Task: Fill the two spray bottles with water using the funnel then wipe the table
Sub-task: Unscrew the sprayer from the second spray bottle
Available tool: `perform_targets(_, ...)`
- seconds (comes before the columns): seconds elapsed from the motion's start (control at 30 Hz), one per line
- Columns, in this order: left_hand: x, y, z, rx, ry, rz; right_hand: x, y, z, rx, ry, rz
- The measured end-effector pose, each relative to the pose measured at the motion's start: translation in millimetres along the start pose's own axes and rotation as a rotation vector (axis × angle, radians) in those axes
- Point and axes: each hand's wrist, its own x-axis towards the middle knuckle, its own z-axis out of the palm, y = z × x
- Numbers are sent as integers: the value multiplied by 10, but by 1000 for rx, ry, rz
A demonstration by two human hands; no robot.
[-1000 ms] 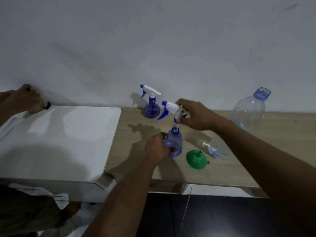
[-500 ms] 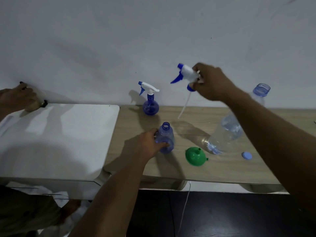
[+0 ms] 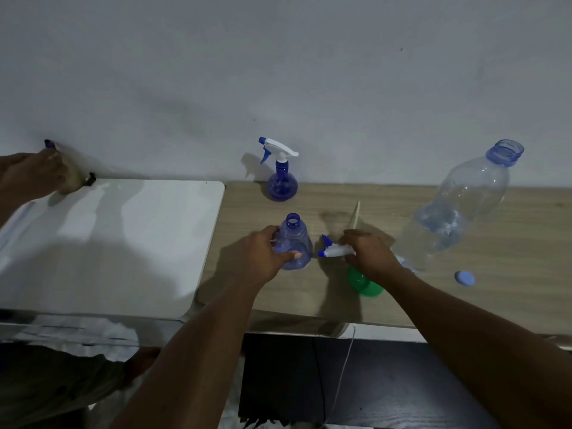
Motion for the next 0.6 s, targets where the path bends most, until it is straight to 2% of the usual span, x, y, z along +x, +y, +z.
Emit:
perform_targets(0.13,-5,0,7,8,0,-3,42,45,102,25,-63,40)
perform_targets(0.47,-41,38,43,-39,38,-26,88,54,162,6,-62,81)
perform_targets(0.6,-35,57,52,-30,37,-17,47,70,102,74,-29,57)
